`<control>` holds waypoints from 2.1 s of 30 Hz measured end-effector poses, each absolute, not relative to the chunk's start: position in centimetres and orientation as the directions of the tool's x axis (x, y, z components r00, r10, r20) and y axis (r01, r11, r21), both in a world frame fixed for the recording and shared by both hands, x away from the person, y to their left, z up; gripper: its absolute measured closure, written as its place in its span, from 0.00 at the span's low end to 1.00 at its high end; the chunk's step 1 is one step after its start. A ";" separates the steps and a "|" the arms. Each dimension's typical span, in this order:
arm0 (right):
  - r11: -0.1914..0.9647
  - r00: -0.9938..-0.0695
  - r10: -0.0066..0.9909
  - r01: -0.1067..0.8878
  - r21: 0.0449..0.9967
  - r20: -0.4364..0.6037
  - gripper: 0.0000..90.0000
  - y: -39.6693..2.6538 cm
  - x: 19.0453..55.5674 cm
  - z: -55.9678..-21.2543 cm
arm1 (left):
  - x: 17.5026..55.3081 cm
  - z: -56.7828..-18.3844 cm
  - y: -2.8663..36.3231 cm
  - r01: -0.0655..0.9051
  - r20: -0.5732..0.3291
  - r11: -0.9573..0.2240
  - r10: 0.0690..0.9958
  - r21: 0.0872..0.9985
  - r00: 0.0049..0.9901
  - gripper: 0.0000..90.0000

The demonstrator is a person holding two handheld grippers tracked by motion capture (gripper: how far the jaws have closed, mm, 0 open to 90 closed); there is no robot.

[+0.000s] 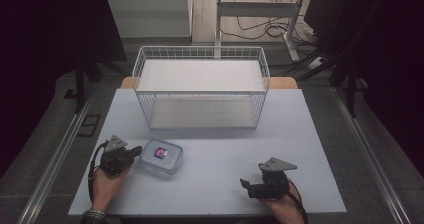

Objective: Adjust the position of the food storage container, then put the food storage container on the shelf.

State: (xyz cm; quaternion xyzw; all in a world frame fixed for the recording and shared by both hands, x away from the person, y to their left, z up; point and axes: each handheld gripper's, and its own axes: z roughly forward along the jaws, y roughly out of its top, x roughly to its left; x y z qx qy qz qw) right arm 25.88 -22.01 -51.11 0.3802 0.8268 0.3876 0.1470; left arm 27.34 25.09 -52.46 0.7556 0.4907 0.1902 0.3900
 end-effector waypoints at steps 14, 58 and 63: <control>0.431 -0.663 0.748 0.522 0.736 0.033 0.16 -22.2 26.1 -51.3 | 26.3 -52.2 20.2 0.564 -0.089 -0.295 0.827 0.771 0.554 1.00; 0.418 -0.687 0.724 0.511 0.751 0.064 0.04 -22.3 26.5 -51.5 | 27.0 -52.4 16.6 0.500 -0.135 -0.271 0.762 0.823 0.634 0.08; 0.413 -0.711 0.698 0.499 0.762 0.087 0.06 -21.6 27.0 -50.9 | 27.2 -52.6 16.8 0.471 -0.135 -0.266 0.740 0.841 0.659 0.07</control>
